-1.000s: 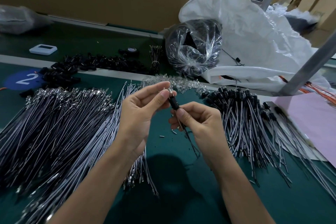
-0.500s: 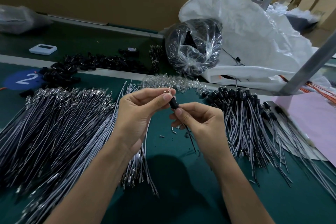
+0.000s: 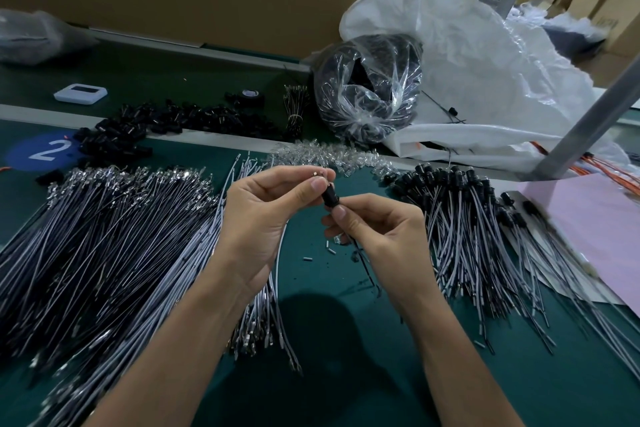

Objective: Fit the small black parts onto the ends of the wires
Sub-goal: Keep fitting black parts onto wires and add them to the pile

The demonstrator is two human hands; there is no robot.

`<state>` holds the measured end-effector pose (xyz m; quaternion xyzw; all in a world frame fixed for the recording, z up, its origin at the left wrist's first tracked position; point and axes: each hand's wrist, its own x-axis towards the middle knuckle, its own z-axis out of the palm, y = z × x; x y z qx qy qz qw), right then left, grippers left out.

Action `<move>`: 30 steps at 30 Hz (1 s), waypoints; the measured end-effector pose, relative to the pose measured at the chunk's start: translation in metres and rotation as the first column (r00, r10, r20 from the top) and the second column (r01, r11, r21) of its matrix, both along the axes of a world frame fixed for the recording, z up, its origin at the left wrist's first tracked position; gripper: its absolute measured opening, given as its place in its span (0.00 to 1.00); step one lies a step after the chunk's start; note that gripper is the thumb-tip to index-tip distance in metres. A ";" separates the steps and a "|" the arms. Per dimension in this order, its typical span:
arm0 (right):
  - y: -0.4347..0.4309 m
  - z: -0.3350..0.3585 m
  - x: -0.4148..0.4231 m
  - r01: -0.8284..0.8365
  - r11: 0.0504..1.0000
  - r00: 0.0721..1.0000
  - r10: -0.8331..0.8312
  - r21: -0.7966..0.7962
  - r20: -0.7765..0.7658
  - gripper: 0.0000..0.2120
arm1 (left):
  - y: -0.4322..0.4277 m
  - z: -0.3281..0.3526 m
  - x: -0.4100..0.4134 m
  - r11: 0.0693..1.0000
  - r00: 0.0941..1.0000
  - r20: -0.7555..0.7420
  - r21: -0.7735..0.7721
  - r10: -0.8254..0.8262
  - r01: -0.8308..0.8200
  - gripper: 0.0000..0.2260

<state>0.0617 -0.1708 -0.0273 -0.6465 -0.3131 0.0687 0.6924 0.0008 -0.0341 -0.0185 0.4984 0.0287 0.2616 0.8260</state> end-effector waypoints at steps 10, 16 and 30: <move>0.000 -0.003 0.003 0.000 1.000 1.000 0.000 -0.014 -0.016 0.04 | 0.000 0.000 -0.001 0.998 1.000 -0.013 0.059 -0.007 0.007 0.12; 0.000 -0.004 0.002 0.017 1.000 1.000 -0.017 -0.019 -0.008 0.04 | 0.000 -0.001 -0.001 0.998 1.000 -0.017 0.061 0.003 -0.002 0.11; 0.000 -0.004 -0.003 -0.017 0.999 1.000 0.018 -0.038 0.010 0.06 | -0.009 -0.004 -0.002 0.993 0.996 0.009 0.083 0.088 -0.089 0.05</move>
